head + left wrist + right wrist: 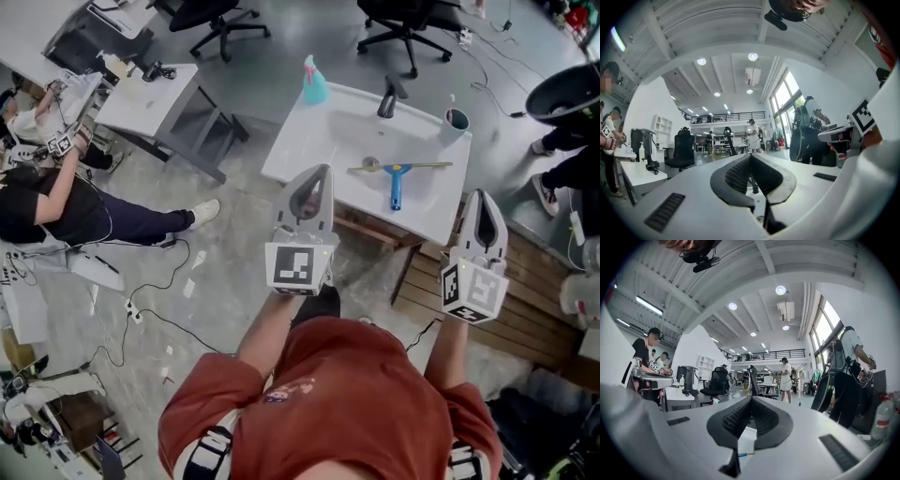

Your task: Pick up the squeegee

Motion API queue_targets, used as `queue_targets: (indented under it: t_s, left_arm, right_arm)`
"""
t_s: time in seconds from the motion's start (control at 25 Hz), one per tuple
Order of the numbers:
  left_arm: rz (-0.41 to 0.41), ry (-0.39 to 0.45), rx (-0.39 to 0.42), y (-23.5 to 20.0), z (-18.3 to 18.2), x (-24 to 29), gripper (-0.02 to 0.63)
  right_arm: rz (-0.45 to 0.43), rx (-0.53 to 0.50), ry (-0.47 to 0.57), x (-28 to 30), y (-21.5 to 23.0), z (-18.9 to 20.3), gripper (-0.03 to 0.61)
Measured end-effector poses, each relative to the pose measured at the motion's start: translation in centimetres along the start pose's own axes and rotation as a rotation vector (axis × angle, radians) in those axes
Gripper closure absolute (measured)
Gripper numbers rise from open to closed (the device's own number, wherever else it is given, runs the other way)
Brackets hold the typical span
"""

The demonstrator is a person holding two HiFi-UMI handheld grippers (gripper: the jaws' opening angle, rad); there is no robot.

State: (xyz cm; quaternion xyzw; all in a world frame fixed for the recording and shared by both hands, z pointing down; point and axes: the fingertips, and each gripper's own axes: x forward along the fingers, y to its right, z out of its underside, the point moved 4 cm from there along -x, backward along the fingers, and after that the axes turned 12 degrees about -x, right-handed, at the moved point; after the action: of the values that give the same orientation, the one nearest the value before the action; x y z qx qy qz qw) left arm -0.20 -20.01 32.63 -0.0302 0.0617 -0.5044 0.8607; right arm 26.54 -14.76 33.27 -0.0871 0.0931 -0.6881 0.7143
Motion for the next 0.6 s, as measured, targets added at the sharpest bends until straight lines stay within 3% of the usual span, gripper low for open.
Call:
queue_targets:
  t_s: [0.6]
  left_arm:
    - [0.058,-0.049,-0.07,-13.8,2.1,8.6,0.598]
  right_arm:
    - [0.043,-0.045,-0.159,11.7,-9.1,1.0,0.571]
